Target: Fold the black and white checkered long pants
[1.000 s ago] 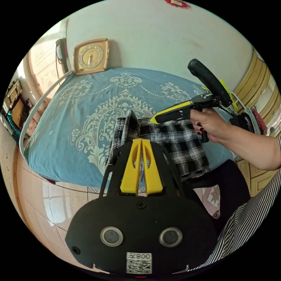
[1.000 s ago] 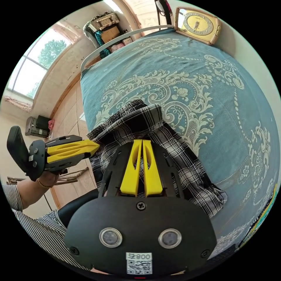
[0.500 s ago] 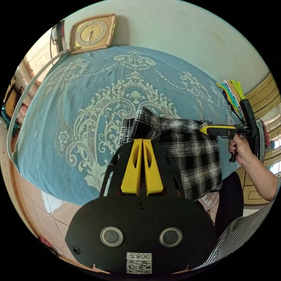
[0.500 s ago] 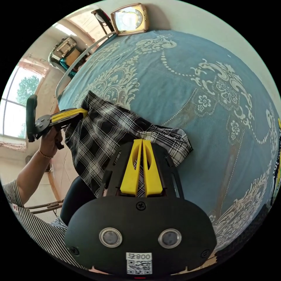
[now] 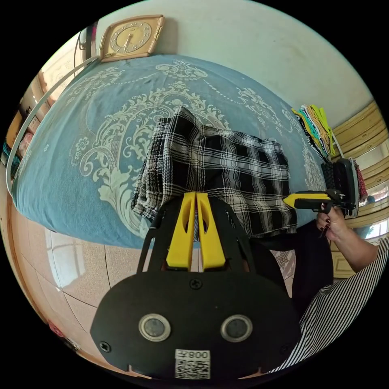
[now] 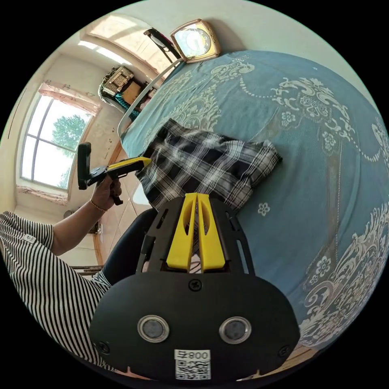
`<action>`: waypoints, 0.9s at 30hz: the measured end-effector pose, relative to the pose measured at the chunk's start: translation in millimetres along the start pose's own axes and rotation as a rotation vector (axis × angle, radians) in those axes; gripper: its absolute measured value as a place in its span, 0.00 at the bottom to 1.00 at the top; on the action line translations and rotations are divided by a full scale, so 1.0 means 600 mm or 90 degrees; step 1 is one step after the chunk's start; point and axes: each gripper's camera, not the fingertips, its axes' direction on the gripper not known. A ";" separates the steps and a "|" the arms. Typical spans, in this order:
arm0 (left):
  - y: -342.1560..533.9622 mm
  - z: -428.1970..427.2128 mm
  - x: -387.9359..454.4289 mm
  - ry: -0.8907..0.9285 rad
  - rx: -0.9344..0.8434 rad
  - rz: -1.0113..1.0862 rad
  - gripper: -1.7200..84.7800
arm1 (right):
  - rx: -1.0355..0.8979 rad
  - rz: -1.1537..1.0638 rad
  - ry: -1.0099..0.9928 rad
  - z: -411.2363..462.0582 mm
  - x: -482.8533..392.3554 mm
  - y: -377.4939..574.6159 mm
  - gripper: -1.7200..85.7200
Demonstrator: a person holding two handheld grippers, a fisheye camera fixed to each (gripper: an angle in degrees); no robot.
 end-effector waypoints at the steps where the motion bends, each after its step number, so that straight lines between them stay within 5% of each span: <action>1: -0.005 -0.002 0.005 0.007 0.002 0.006 0.02 | 0.004 0.008 -0.011 0.012 0.016 0.012 0.02; 11: -0.002 -0.061 0.129 0.089 0.020 0.052 0.03 | 0.053 0.080 -0.099 -0.025 0.124 0.122 0.04; 16: 0.013 -0.036 0.293 0.152 -0.042 0.197 0.05 | 0.043 0.186 -0.226 0.011 0.219 0.219 0.09; 27: 0.007 0.075 0.519 -0.003 -0.187 0.373 0.09 | 0.083 0.277 -0.393 0.055 0.345 0.298 0.12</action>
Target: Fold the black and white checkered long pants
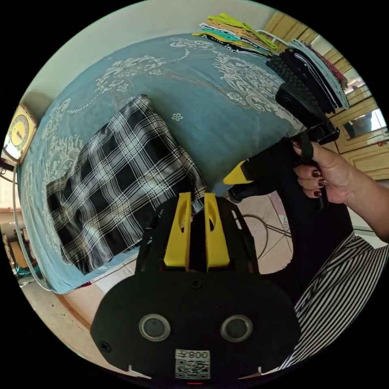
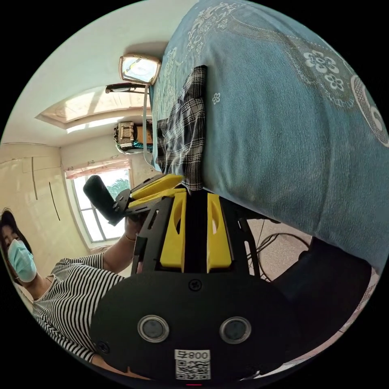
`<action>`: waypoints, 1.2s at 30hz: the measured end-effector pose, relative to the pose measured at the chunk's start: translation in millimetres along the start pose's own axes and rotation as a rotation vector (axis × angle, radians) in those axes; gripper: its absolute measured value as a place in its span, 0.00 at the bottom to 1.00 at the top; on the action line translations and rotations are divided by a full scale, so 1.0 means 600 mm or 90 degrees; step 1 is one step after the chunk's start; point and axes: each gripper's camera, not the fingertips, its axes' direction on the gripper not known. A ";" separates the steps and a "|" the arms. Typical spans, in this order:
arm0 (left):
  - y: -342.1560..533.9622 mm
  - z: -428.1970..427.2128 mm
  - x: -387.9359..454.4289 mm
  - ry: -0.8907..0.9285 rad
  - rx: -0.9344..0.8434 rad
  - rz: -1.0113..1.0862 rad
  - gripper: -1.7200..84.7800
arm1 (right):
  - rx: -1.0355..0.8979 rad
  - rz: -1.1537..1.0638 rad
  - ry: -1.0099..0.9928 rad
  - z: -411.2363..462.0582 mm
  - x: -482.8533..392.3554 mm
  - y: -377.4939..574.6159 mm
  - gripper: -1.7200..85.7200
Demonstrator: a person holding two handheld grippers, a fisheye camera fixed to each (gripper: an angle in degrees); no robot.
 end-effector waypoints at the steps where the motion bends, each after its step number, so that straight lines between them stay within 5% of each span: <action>1: -0.002 0.002 0.014 -0.046 0.005 0.001 0.07 | -0.003 0.004 -0.009 -0.001 0.011 -0.001 0.13; 23: 0.107 0.095 0.058 -0.038 0.061 -0.014 0.04 | -0.038 0.021 -0.054 0.054 0.054 -0.058 0.09; 29: 0.228 0.130 -0.015 0.064 0.126 -0.132 0.03 | -0.035 -0.002 -0.033 0.056 0.025 -0.057 0.06; 36: 0.447 0.248 -0.169 0.394 0.261 -0.408 0.05 | -0.024 -0.039 -0.071 0.047 -0.036 -0.056 0.05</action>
